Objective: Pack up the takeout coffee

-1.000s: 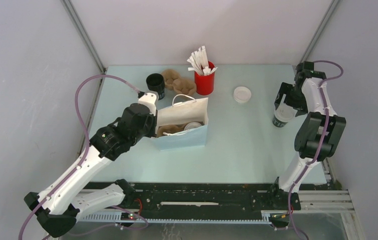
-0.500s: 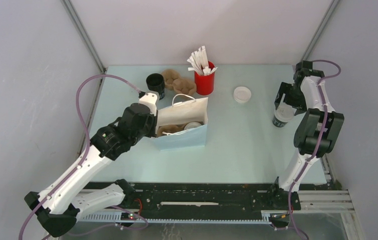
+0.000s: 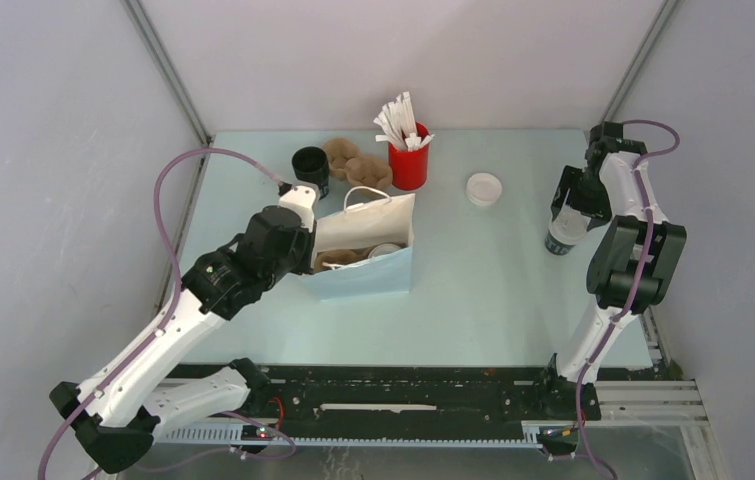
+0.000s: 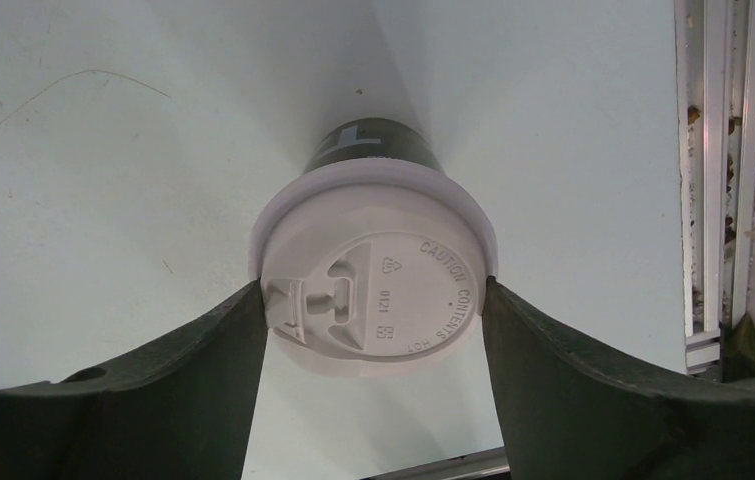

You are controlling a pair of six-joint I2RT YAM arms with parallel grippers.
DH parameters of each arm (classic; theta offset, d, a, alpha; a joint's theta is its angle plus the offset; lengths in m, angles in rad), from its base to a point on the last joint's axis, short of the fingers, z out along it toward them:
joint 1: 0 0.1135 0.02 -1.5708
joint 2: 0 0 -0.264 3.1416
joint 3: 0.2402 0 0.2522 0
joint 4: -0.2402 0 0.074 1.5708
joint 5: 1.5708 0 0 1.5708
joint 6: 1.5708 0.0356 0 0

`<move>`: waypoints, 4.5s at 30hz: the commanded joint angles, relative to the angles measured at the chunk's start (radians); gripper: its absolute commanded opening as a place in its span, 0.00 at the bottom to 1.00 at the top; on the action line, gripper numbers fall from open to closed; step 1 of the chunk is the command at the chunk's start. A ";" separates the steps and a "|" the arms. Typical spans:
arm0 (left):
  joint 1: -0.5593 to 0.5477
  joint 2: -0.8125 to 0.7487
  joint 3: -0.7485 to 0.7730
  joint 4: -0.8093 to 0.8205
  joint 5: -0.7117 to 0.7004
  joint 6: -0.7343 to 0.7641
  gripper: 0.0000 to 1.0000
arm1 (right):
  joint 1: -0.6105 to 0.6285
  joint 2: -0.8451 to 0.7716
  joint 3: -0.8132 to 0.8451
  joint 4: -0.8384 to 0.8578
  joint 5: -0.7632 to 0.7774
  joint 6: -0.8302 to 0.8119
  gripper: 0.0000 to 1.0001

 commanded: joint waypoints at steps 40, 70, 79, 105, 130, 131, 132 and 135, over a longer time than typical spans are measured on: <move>0.003 -0.064 -0.018 0.307 0.085 0.077 0.00 | 1.307 -0.503 0.448 -0.142 -0.080 -0.106 0.69; 0.004 -0.069 -0.003 0.261 0.112 0.149 0.00 | 1.610 -0.126 0.612 -0.239 0.581 -0.089 0.57; 0.004 -0.096 -0.012 0.271 0.158 0.179 0.00 | 1.567 -0.236 0.265 0.153 0.407 -0.218 0.57; 0.004 -0.116 -0.030 0.298 0.195 0.167 0.00 | 1.521 -0.226 0.001 0.459 0.528 -0.243 0.57; 0.004 -0.171 -0.112 0.429 0.272 0.151 0.00 | 1.463 -0.171 -0.110 0.505 0.569 -0.131 0.57; 0.005 -0.171 -0.107 0.433 0.272 0.150 0.00 | 1.462 -0.176 -0.105 0.493 0.568 -0.124 0.57; 0.003 -0.169 -0.102 0.435 0.271 0.149 0.00 | 1.461 -0.184 -0.103 0.485 0.568 -0.119 0.57; 0.004 -0.166 -0.085 0.439 0.270 0.144 0.00 | 1.444 -0.215 -0.119 0.470 0.554 -0.112 0.58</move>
